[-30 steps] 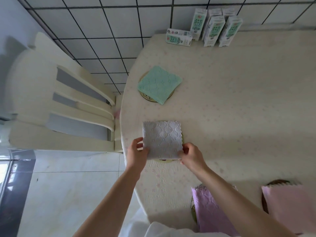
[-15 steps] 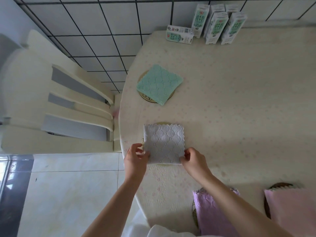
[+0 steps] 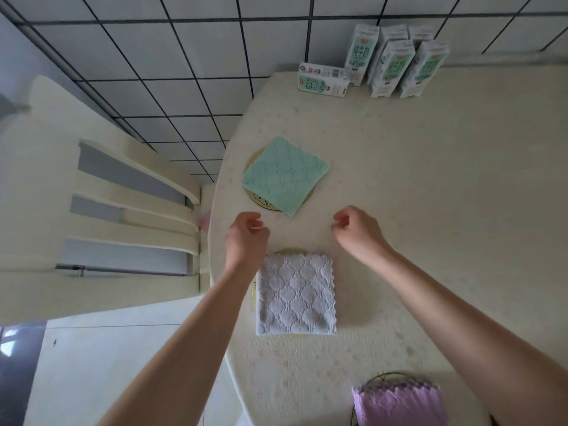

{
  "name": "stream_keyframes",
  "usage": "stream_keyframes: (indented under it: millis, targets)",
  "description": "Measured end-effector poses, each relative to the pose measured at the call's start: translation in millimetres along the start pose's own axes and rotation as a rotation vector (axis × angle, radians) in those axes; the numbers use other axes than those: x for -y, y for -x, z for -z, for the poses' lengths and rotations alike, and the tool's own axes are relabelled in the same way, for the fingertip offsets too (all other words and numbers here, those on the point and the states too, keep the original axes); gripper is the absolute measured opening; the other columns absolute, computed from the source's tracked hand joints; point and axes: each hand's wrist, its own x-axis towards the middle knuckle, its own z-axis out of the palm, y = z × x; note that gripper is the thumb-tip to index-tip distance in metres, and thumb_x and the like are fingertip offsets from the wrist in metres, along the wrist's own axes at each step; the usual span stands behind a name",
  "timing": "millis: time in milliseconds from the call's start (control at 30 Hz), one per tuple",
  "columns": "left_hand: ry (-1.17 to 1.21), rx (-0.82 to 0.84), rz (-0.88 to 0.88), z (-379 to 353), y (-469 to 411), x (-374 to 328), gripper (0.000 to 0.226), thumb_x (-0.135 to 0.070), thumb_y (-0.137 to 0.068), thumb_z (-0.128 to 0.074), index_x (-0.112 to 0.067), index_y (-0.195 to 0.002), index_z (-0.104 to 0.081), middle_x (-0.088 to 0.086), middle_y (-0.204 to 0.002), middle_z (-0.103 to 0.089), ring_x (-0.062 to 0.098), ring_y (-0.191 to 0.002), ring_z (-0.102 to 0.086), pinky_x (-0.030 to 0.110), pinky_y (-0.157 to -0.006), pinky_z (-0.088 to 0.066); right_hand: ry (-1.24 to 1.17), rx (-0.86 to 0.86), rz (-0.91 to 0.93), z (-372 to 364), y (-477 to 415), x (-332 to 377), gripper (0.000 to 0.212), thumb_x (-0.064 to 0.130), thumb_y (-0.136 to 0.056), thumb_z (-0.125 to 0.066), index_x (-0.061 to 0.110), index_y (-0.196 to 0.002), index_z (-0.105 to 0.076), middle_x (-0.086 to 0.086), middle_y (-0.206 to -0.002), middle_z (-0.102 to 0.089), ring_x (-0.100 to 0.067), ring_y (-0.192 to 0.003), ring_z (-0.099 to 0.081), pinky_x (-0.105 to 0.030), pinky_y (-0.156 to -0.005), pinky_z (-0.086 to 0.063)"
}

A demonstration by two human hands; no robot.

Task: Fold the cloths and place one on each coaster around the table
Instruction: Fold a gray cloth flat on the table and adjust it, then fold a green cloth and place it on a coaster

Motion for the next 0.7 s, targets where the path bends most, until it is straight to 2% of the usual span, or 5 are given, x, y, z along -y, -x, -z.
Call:
stream_keyframes:
  millis: [167, 267, 433, 600, 700]
  targets:
    - [0.181, -0.015, 0.231, -20, -38, -26, 0.027, -0.011, -0.08, -0.064, -0.011, -0.106, -0.063, 0.007, -0.095, -0.065, 0.023, -0.086, -0.058, 0.033, -0.083, -0.049, 0.026, -0.036, 0.108, 8, -61, 31, 0.03, 0.017, -0.088, -0.054, 0.009, -0.117, -0.055, -0.011, -0.118, -0.058, -0.026, -0.109, -0.054, -0.027, -0.088, -0.039]
    - [0.534, -0.027, 0.498, -25, -48, -37, 0.004, 0.001, -0.078, -0.062, -0.002, -0.075, -0.063, 0.014, -0.071, -0.059, 0.021, -0.067, -0.052, 0.03, -0.068, -0.046, 0.033, -0.041, 0.117, 12, -90, 44, 0.044, 0.017, -0.089, -0.053, 0.008, -0.131, -0.045, -0.015, -0.129, -0.05, -0.029, -0.118, -0.05, -0.029, -0.093, -0.037]
    - [0.628, -0.047, 0.61, -32, -53, -44, 0.011, -0.003, -0.075, -0.063, -0.001, -0.083, -0.056, 0.013, -0.069, -0.049, 0.016, -0.045, -0.035, 0.027, -0.049, -0.029, 0.002, 0.009, 0.071, 12, -122, 59, 0.045, 0.016, -0.089, -0.05, 0.005, -0.132, -0.044, -0.016, -0.131, -0.051, -0.03, -0.122, -0.047, -0.031, -0.099, -0.036]
    - [0.671, -0.045, 0.61, -37, -55, -54, 0.017, -0.004, -0.078, -0.065, -0.004, -0.069, -0.05, 0.006, -0.058, -0.041, 0.014, -0.044, -0.029, 0.027, -0.048, -0.025, 0.006, 0.033, 0.035, 15, -133, 76, 0.035, 0.017, -0.088, -0.05, -0.006, -0.112, -0.059, -0.021, -0.113, -0.063, -0.034, -0.105, -0.057, -0.037, -0.086, -0.045]
    - [0.709, -0.059, 0.618, -36, -57, -57, 0.019, -0.004, -0.079, -0.066, -0.005, -0.067, -0.051, 0.005, -0.057, -0.039, 0.014, -0.046, -0.031, 0.027, -0.05, -0.029, -0.043, 0.147, -0.03, 16, -137, 81, 0.035, 0.026, -0.088, -0.051, -0.007, -0.092, -0.063, -0.014, -0.082, -0.062, -0.029, -0.081, -0.058, -0.033, -0.061, -0.042]
